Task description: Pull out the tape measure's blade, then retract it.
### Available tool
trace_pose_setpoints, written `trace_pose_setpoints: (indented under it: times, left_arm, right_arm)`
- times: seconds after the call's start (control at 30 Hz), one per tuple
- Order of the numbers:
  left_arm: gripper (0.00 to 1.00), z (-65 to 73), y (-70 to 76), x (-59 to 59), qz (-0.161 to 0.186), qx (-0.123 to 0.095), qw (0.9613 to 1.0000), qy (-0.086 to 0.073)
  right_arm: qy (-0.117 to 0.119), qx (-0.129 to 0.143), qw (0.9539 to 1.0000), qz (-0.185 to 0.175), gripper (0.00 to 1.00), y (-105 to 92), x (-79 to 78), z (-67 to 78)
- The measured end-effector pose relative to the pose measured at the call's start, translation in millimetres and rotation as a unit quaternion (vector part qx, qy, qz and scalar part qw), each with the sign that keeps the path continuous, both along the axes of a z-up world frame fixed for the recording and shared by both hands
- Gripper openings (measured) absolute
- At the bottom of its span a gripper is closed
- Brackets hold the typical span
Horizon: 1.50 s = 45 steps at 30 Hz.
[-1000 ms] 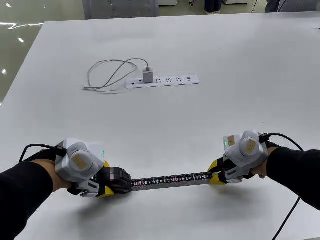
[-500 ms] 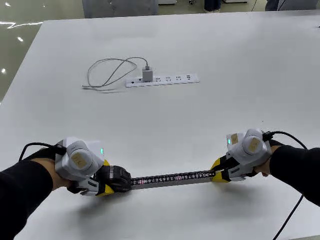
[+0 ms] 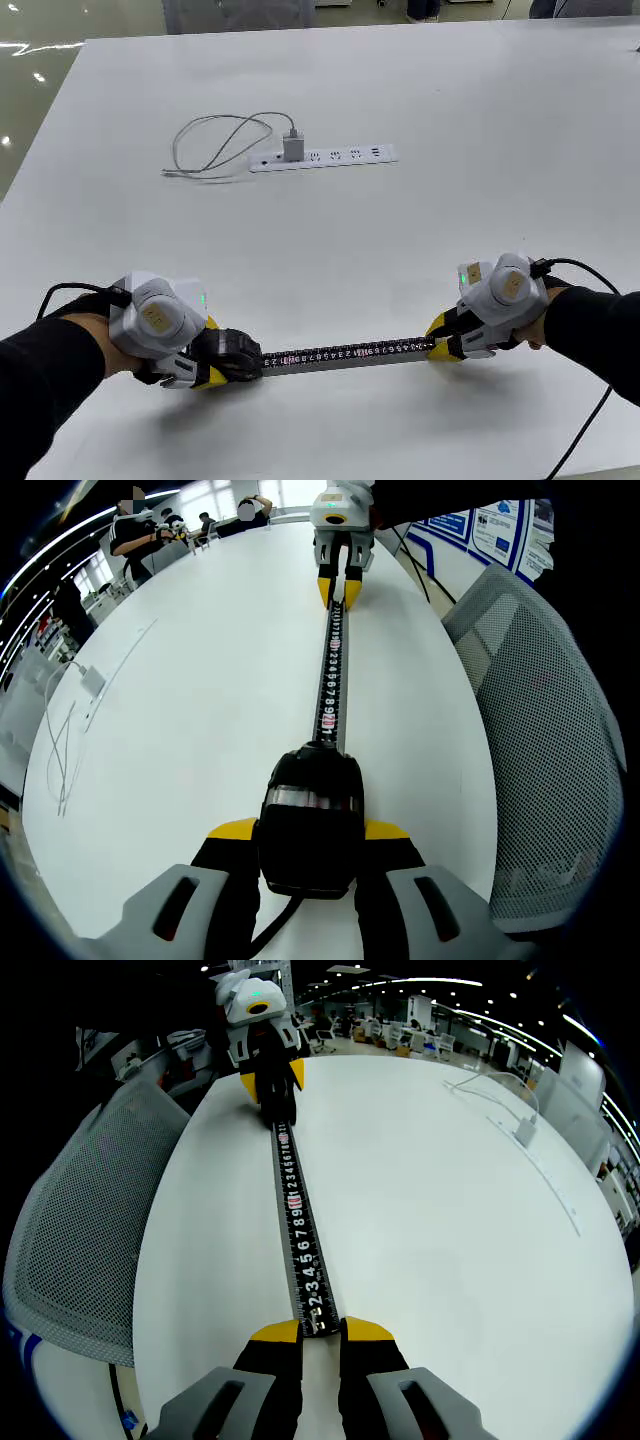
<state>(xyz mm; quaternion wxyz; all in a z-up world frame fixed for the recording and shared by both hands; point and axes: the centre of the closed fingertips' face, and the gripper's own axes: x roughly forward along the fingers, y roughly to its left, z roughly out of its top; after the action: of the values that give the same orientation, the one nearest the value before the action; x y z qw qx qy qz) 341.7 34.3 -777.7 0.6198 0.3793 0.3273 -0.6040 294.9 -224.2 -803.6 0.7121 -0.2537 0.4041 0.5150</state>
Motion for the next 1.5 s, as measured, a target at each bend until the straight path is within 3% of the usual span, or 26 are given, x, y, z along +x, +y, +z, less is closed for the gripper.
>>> trace_pose_setpoints:
  times: [0.7, 1.03, 1.5]
  left_arm:
    - [0.32, 0.2, -0.7, -0.3, -0.005, -0.003, 1.0, 0.001]
    - [0.32, 0.4, -1.5, 0.9, -0.003, -0.003, 1.0, -0.003]
    - [0.33, 7.4, 4.5, 2.7, 0.005, 0.001, 0.9999, 0.015]
  right_arm:
    - [0.005, -0.002, 1.0, 0.0, 0.11, 1.4, 0.1, 0.8]
    - [-0.008, -0.043, 0.9978, 0.05, 0.12, 1.4, -1.0, -0.6]
    - [0.014, -0.067, 0.9961, 0.056, 0.16, 1.9, -4.7, -0.6]
